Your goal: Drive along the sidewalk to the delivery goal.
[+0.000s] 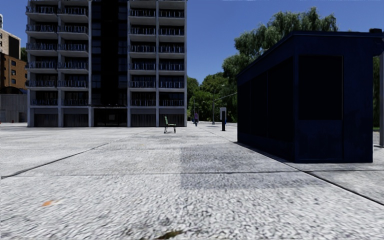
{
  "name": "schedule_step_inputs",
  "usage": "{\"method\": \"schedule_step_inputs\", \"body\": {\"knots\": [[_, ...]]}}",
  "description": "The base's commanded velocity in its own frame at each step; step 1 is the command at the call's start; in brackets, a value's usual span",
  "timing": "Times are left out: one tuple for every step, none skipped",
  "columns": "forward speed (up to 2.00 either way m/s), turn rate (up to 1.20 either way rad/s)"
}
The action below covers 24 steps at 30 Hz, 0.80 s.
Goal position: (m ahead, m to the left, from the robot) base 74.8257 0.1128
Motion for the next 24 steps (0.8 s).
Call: {"method": "schedule_step_inputs", "body": {"knots": [[2.00, 0.00], [2.00, 0.00], [2.00, 0.00], [2.00, 0.00], [2.00, 0.00], [2.00, 0.00], [2.00, 0.00], [2.00, 0.00], [2.00, 0.00], [2.00, 0.00], [2.00, 0.00], [2.00, 0.00], [2.00, 0.00], [2.00, 0.00], [2.00, 0.00], [2.00, 0.00], [2.00, 0.00], [2.00, 0.00], [2.00, 0.00], [2.00, 0.00], [2.00, 0.00], [2.00, 0.00], [2.00, 0.00], [2.00, -0.04]]}}
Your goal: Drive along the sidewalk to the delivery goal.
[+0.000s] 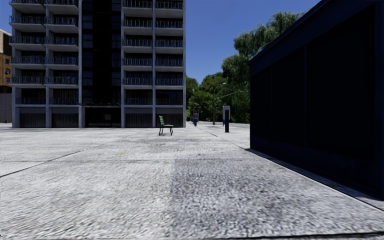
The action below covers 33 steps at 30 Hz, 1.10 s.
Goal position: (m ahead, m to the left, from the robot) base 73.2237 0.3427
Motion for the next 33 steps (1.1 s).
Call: {"method": "schedule_step_inputs", "body": {"knots": [[2.00, -0.52], [2.00, -0.76], [2.00, -0.86], [2.00, -0.86], [2.00, -0.78], [2.00, -0.07], [2.00, -0.02], [2.00, 0.00], [2.00, 0.00], [2.00, 0.00], [2.00, 0.00], [2.00, 0.00], [2.00, 0.00], [2.00, 0.00], [2.00, 0.00], [2.00, 0.00], [2.00, 0.00], [2.00, 0.00], [2.00, 0.00], [2.00, 0.00], [2.00, 0.00], [2.00, 0.00], [2.00, 0.00], [2.00, 0.00], [2.00, 0.00], [2.00, 0.00], [2.00, 0.00], [2.00, 0.00], [2.00, 0.00], [2.00, 0.00], [2.00, 0.00], [2.00, 0.00], [2.00, 0.00]]}}
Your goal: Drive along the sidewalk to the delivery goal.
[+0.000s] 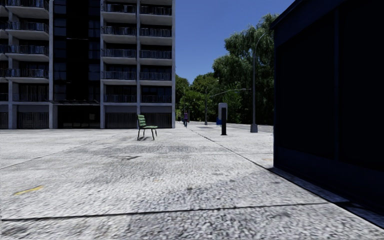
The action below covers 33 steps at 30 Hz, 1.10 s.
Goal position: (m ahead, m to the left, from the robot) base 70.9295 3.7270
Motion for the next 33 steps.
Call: {"method": "schedule_step_inputs", "body": {"knots": [[2.00, 0.00], [2.00, 0.00], [2.00, 0.00], [2.00, 0.00], [2.00, 0.00], [2.00, 0.00], [2.00, 0.00], [2.00, 0.00], [2.00, 0.00], [2.00, 0.00], [2.00, 0.00], [2.00, 0.00], [2.00, 0.00], [2.00, 0.00], [2.00, 0.00], [2.00, 0.00], [2.00, 0.00], [2.00, 0.00], [2.00, 0.00], [2.00, 0.00], [2.00, 0.00], [2.00, 0.00], [2.00, 0.00], [2.00, 0.00], [2.00, 0.00], [2.00, 0.00], [2.00, 0.00], [2.00, 0.00], [2.00, 0.00], [2.00, 0.00], [2.00, 0.00], [2.00, 0.00], [2.00, 0.00]]}}
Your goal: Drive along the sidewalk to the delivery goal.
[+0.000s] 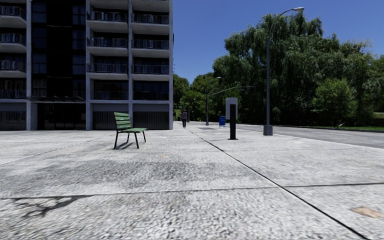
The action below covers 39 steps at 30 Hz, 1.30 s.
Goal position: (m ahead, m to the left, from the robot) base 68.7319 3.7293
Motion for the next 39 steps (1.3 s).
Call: {"method": "schedule_step_inputs", "body": {"knots": [[2.00, 0.00], [2.00, 0.00], [2.00, 0.00], [2.00, 0.00], [2.00, 0.00], [2.00, 0.00], [2.00, 0.00], [2.00, 0.00], [2.00, 0.00], [2.00, 0.00], [2.00, 0.00], [2.00, 0.00], [2.00, 0.00], [2.00, 0.00], [2.00, 0.00], [2.00, 0.00], [2.00, 0.00], [2.00, 0.00], [2.00, 0.00], [2.00, 0.00], [2.00, 0.00], [2.00, 0.00], [2.00, 0.00], [2.00, 0.00], [2.00, 0.00], [2.00, 0.00], [2.00, 0.00], [2.00, 0.00], [2.00, 0.00], [2.00, 0.00], [2.00, 0.00], [2.00, 0.00], [2.00, 0.00], [2.00, 0.00], [2.00, 0.00], [2.00, 0.00], [2.00, 0.00], [2.00, 0.00], [2.00, 0.00]]}}
